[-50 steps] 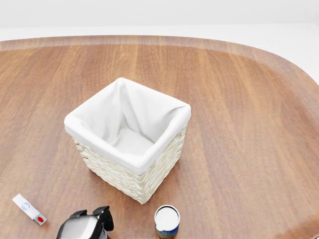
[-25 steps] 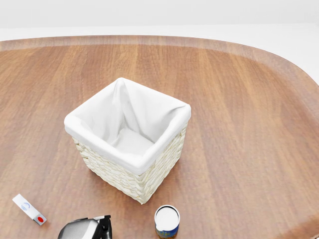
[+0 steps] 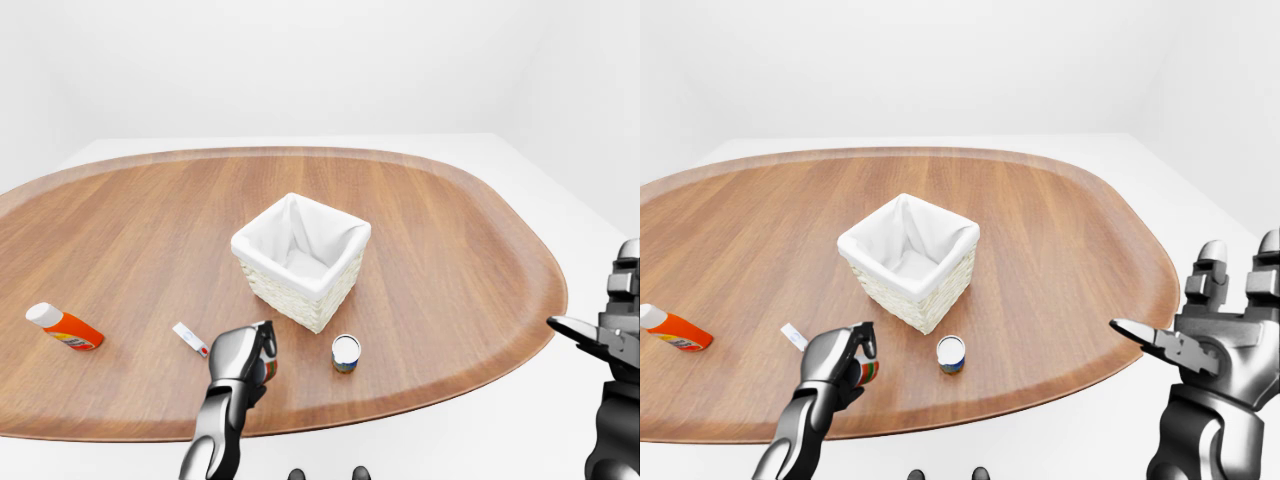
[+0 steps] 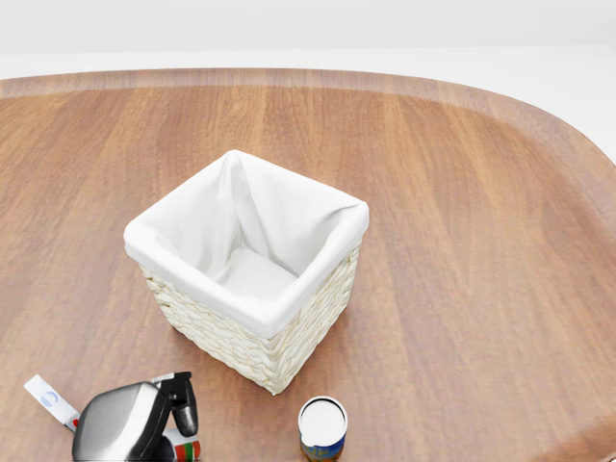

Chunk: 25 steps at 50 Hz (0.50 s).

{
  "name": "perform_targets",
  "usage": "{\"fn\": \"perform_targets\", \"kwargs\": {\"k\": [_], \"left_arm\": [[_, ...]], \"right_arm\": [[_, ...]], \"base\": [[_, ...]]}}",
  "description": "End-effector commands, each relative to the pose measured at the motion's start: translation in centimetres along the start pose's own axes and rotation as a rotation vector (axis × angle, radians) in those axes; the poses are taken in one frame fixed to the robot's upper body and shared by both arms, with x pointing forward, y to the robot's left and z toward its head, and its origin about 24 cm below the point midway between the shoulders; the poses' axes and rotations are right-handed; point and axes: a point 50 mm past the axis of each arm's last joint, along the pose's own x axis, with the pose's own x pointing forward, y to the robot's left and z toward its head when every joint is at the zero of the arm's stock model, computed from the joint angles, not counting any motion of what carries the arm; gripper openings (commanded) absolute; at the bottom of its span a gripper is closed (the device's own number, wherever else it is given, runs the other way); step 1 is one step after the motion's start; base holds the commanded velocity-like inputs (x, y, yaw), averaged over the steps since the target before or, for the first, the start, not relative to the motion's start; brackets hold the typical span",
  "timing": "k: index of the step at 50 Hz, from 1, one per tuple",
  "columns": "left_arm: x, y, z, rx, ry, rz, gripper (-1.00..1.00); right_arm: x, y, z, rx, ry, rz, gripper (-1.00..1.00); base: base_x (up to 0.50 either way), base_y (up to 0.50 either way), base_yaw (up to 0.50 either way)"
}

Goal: Pick up the tomato sauce, and put it in the basket.

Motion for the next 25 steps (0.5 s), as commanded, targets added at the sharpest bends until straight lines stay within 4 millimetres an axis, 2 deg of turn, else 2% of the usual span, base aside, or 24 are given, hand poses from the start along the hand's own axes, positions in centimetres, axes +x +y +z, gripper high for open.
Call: {"fn": "perform_targets", "kwargs": {"k": [1,6,15,19,21,23,25], "left_arm": [[-0.5,3.9,1.1,-0.048,-0.016,0.122,-1.00],[-0.9,7.0,2.7,-0.064,-0.064,0.184,-1.00],[-1.1,10.1,4.6,-0.069,-0.140,0.249,-1.00],[0.0,12.1,6.3,-0.055,-0.205,0.298,-1.00],[1.1,14.4,8.2,-0.045,-0.274,0.343,-1.00],[1.9,15.4,9.0,0.006,-0.293,0.365,-1.00],[2.9,17.0,10.4,-0.013,-0.340,0.397,-1.00]], "right_arm": [[0.0,0.0,0.0,0.000,-0.001,0.000,1.00],[-0.1,-0.1,0.1,0.001,-0.001,-0.001,1.00],[-0.2,-0.1,0.1,0.001,-0.001,-0.002,1.00],[-0.2,-0.1,0.1,0.001,-0.001,-0.003,1.00],[-0.2,-0.2,0.1,0.002,-0.002,-0.004,1.00],[-0.2,-0.2,0.1,0.002,-0.002,-0.005,1.00],[-0.2,-0.2,0.2,0.002,-0.003,-0.006,1.00]], "base": [[0.00,0.00,0.00],[0.00,0.00,0.00],[0.00,0.00,0.00],[0.00,0.00,0.00],[0.00,0.00,0.00],[0.00,0.00,0.00],[0.00,0.00,0.00]]}}
